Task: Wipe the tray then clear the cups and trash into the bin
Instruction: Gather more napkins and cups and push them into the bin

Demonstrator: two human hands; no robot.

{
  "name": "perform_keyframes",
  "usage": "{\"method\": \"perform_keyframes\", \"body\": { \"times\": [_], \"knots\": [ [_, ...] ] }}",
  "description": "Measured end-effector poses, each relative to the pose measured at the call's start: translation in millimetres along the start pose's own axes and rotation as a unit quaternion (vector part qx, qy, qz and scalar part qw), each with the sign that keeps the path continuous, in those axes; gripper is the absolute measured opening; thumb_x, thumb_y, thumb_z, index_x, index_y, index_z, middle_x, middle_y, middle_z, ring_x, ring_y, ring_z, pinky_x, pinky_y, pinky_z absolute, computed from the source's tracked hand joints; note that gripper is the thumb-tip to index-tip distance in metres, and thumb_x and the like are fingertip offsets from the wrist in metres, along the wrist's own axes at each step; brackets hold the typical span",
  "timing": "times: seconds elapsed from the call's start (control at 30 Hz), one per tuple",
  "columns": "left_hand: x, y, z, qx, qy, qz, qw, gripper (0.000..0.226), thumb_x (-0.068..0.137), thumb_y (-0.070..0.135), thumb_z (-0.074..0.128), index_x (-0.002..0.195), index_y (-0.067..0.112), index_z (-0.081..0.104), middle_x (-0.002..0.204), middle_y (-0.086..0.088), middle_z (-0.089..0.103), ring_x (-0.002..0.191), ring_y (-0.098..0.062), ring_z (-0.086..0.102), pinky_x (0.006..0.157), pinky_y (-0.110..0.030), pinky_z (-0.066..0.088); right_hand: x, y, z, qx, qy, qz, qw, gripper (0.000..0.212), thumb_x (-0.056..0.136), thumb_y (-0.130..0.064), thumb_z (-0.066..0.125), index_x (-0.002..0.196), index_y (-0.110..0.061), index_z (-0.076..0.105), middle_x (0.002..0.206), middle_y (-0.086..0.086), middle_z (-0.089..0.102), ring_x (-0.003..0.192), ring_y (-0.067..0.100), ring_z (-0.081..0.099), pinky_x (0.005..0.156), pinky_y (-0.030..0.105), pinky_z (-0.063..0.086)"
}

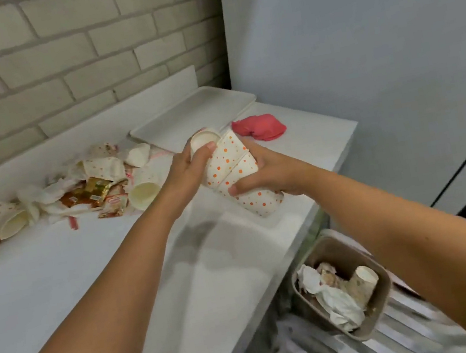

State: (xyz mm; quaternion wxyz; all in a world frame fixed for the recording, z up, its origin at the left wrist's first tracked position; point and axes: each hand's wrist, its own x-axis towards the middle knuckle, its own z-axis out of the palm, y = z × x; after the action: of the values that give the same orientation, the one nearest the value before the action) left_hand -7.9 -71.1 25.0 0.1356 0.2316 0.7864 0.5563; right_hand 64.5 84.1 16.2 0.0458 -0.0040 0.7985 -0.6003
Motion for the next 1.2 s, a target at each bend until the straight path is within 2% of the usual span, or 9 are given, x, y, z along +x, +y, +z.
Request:
{"method": "perform_keyframes", "body": {
  "times": [0.2,0.37,0.53,0.6,0.73,0.87,0.97,1.13,1.2],
  "knots": [
    [12,27,111,-0.001,0.024,-0.005,1.000,0.064,0.081,0.072,0.036,0.135,0.039,0.038,0.132,-0.003,0.044,0.112,-0.019,0.051,0.087,-0.028,0.042,-72,29,-74,0.004,0.099,0.007,0.995,0.070,0.074,-0.007,0.076,0.127,-0.028,0.036,0.111,-0.004,0.060,0.106,0.014,0.060,0.085,0.031,0.054],
    [11,33,177,0.005,0.029,-0.053,0.998,0.060,0.090,0.066,0.015,0.143,0.040,0.026,0.143,-0.009,0.029,0.130,-0.026,0.038,0.105,-0.039,0.030,-116,69,-111,0.019,0.142,0.044,0.989,0.072,0.064,-0.018,0.078,0.126,-0.019,0.042,0.115,0.003,0.063,0.107,0.019,0.062,0.089,0.038,0.053],
    [6,17,215,0.038,0.045,-0.081,0.995,0.059,0.099,0.039,0.033,0.150,0.022,0.008,0.150,-0.011,0.027,0.134,-0.030,0.036,0.108,-0.041,0.034,-143,132,-127,0.067,0.183,0.080,0.978,0.067,0.064,-0.017,0.079,0.123,-0.018,0.048,0.115,0.004,0.064,0.106,0.021,0.063,0.090,0.042,0.052],
    [2,13,223,0.082,0.068,-0.071,0.992,0.051,0.100,0.024,0.036,0.147,0.012,0.021,0.145,-0.013,0.037,0.129,-0.030,0.042,0.106,-0.040,0.037,-147,162,-124,0.101,0.216,0.107,0.965,0.060,0.069,-0.011,0.079,0.121,-0.018,0.051,0.114,0.005,0.065,0.104,0.020,0.063,0.089,0.044,0.053],
    [-13,6,238,0.206,0.058,-0.017,0.977,0.032,0.099,0.010,0.036,0.127,0.004,0.049,0.125,-0.015,0.049,0.110,-0.028,0.051,0.086,-0.030,0.039,-145,213,-105,0.147,0.266,0.143,0.942,0.056,0.071,0.000,0.076,0.121,-0.009,0.051,0.113,0.009,0.065,0.100,0.021,0.063,0.076,0.030,0.054],
    [-29,-8,243,0.298,0.033,-0.006,0.954,0.031,0.099,0.008,0.035,0.126,0.002,0.049,0.123,-0.015,0.045,0.106,-0.029,0.051,0.085,-0.030,0.039,-133,253,-82,0.172,0.273,0.162,0.932,0.053,0.068,0.007,0.075,0.114,-0.008,0.053,0.105,0.007,0.065,0.095,0.020,0.063,0.072,0.025,0.053],
    [-38,-21,243,0.326,0.011,-0.008,0.945,0.033,0.095,0.001,0.038,0.126,0.003,0.049,0.120,-0.013,0.043,0.100,-0.029,0.053,0.083,-0.030,0.040,-124,280,-70,0.168,0.274,0.180,0.930,0.056,0.066,0.002,0.078,0.112,-0.012,0.050,0.110,0.008,0.063,0.101,0.024,0.062,0.081,0.034,0.055],
    [-52,-42,249,0.343,-0.023,0.001,0.939,0.033,0.090,-0.005,0.045,0.120,0.006,0.051,0.118,-0.008,0.044,0.100,-0.023,0.051,0.084,-0.026,0.040,-119,302,-70,0.078,0.273,0.257,0.924,0.067,0.075,0.000,0.071,0.132,-0.012,0.038,0.123,-0.001,0.045,0.115,0.019,0.047,0.096,0.031,0.042],
    [-54,-51,252,0.353,-0.031,-0.009,0.935,0.033,0.090,-0.005,0.044,0.120,0.007,0.052,0.118,-0.008,0.046,0.103,-0.022,0.050,0.083,-0.023,0.036,-117,301,-77,0.033,0.292,0.259,0.920,0.060,0.079,0.000,0.066,0.132,-0.011,0.041,0.131,0.002,0.044,0.116,0.022,0.048,0.096,0.030,0.042]
  ]
}}
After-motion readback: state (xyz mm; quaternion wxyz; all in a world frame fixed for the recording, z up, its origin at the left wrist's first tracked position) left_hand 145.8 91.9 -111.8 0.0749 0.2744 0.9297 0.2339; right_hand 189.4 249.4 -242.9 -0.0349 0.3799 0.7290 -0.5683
